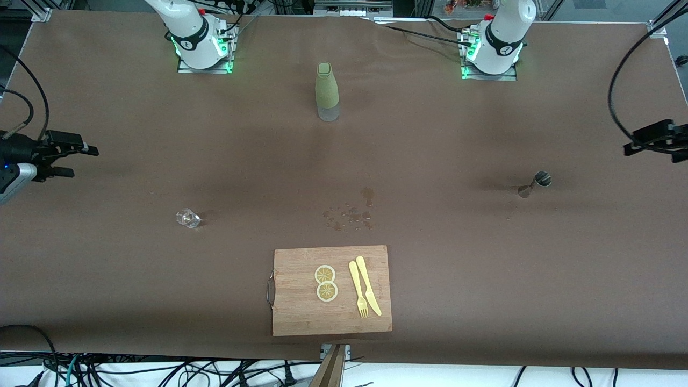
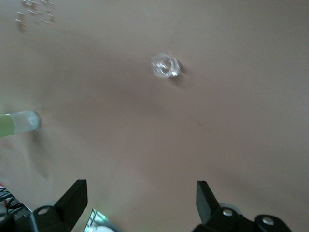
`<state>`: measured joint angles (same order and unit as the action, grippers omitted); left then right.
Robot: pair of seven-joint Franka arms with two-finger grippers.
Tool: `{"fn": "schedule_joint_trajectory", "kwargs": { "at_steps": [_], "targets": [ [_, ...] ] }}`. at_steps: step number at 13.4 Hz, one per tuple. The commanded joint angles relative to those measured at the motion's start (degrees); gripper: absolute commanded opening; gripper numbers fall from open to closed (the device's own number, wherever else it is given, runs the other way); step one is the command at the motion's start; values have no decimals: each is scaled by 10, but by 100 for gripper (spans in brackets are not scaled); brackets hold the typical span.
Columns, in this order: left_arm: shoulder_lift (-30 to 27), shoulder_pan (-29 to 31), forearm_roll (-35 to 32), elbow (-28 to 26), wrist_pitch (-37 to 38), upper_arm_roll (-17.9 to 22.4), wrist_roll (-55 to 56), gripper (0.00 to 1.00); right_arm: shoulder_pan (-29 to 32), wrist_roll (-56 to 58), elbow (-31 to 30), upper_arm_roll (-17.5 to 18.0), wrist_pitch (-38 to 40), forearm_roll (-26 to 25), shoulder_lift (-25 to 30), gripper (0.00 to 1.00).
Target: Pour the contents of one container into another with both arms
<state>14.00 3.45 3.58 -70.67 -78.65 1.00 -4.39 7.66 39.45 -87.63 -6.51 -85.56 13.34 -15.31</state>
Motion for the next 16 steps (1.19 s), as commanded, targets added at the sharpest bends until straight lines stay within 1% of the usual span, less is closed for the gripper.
{"fn": "schedule_joint_trajectory", "kwargs": {
  "at_steps": [1, 2, 4, 6, 7, 8, 11, 13, 14, 15, 16],
  "targets": [
    [-38, -2, -24, -33, -8, -29, 66, 100, -33, -108, 2, 0, 36, -86, 49, 100],
    [-46, -2, -21, -47, -8, -30, 68, 100, -54, -158, -9, 0, 43, -119, 69, 100],
    [-53, -1, -18, -58, -11, -36, 69, 100, -64, -228, -50, 4, 30, -141, 105, 100],
    [-50, 4, -16, -57, -13, -36, 69, 100, -81, -313, -112, 14, -12, -174, 148, 100],
    [-47, 11, -15, -56, -13, -37, 69, 100, -84, -347, -143, 18, -46, -176, 164, 100],
    [-43, 11, -15, -54, -13, -37, 70, 100, -85, -360, -154, 30, -58, -175, 175, 100],
    [-46, 3, -16, -55, -14, -37, 73, 100, -81, -364, -150, 27, -65, -169, 189, 100],
    [-42, 2, -16, -54, -14, -37, 78, 100, -80, -362, -147, 27, -95, -165, 190, 100],
    [-38, 1, -16, -51, -14, -37, 78, 100, -82, -379, -147, 27, -81, -152, 191, 100],
    [-35, 0, -16, -50, -14, -39, 78, 100, -83, -420, -146, 28, -73, -142, 192, 100],
    [-34, -9, -16, -50, -14, -39, 78, 100, -83, -440, -145, 28, -79, -140, 190, 100]
  ]
}}
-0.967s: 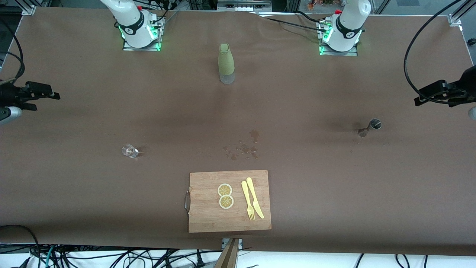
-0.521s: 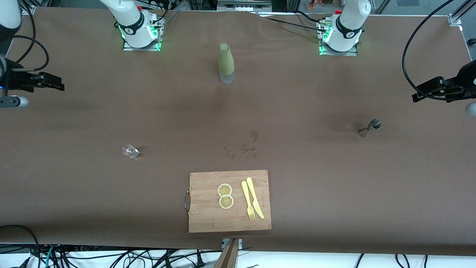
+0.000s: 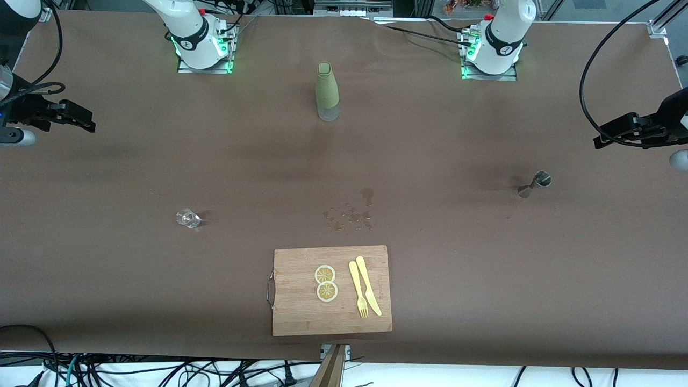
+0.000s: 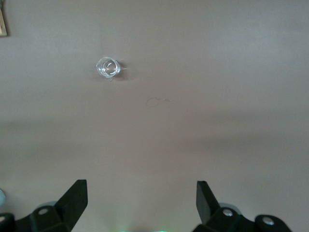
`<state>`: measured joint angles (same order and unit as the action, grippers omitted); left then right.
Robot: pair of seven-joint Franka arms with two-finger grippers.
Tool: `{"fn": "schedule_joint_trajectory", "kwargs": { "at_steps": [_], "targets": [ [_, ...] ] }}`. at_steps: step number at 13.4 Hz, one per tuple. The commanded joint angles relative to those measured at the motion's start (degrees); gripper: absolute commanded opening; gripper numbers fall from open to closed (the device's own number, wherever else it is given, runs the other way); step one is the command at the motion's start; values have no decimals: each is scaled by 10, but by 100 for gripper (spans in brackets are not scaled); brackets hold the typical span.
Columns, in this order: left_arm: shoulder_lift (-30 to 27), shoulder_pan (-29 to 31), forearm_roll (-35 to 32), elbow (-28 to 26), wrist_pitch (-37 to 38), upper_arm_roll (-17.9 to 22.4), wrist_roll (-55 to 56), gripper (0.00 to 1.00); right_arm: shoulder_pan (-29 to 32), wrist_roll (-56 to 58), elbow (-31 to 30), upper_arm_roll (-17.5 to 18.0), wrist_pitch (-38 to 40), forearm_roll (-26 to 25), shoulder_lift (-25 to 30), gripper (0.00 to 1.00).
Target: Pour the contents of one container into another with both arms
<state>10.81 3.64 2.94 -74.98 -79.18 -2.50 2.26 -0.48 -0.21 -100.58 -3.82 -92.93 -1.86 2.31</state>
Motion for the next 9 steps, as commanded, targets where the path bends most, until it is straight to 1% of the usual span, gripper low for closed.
{"fn": "schedule_joint_trajectory", "kwargs": {
  "at_steps": [1, 3, 4, 9],
  "targets": [
    [-2, -18, -12, -7, -9, -4, 13, 100, -1, -41, -12, 1, -5, 12, 10, 100],
    [-1, -28, -14, -7, -9, -4, 13, 100, 0, -37, 29, 1, -1, 12, -20, 100],
    [-1, -30, -15, -7, -9, -4, 13, 100, 0, -39, 40, 3, 1, 12, -28, 100],
    [2, -30, -16, -6, -9, -2, 12, 100, -1, -18, 39, 5, 2, 16, -30, 100]
  ]
}}
